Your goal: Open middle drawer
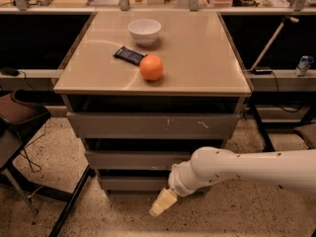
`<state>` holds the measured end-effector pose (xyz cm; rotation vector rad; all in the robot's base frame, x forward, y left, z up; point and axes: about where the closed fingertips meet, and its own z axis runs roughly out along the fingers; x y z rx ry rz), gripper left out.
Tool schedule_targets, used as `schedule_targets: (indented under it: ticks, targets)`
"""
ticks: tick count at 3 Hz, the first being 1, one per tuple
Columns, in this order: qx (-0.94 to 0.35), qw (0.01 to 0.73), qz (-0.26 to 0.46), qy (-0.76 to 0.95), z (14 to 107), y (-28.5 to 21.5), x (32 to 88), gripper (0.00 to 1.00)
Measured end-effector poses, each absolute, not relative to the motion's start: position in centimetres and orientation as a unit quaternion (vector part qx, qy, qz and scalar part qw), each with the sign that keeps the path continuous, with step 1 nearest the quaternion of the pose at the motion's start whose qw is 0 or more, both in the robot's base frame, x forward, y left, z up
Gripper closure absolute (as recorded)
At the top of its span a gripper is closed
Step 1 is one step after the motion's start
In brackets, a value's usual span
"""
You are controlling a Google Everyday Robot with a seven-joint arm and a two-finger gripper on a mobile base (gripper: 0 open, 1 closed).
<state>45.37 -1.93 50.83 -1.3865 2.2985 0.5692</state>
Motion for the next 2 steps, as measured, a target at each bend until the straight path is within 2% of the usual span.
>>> schedule_targets:
  ticks: [1,2]
  targets:
    - [-0.496,0.197,0.204,0.821,50.8,-1.9,45.4,0.0]
    - [-0.488,0.222,0.205,0.819,49.3,-3.2,48.6,0.0]
